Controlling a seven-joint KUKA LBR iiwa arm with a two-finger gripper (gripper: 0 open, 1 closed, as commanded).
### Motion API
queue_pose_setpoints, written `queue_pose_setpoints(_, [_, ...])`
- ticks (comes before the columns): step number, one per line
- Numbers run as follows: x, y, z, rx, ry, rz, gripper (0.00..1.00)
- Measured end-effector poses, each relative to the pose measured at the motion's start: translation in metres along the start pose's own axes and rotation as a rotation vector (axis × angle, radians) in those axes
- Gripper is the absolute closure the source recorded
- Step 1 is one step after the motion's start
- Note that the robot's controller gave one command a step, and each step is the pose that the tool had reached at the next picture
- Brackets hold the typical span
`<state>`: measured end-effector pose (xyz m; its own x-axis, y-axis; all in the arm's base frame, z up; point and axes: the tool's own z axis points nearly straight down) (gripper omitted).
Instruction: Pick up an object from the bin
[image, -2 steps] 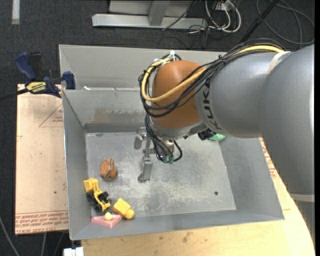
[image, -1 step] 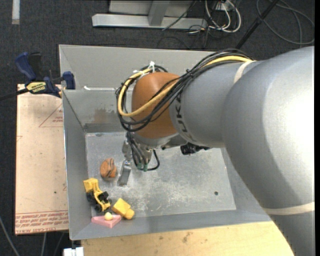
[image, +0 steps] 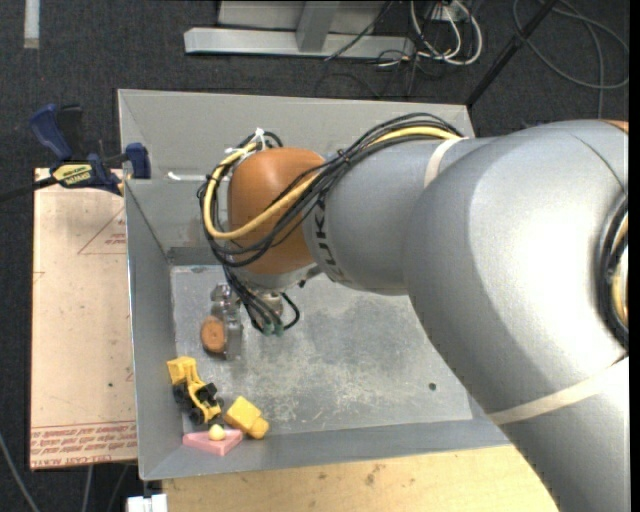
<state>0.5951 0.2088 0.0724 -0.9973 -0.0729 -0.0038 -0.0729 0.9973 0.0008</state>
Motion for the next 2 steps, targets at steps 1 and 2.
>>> queue_pose_setpoints(1, [0.000, 0.000, 0.000, 0.000, 0.000, 0.001, 1.00])
queue_pose_setpoints(2, [0.000, -0.030, -0.124, 0.000, 0.000, 0.002, 1.00])
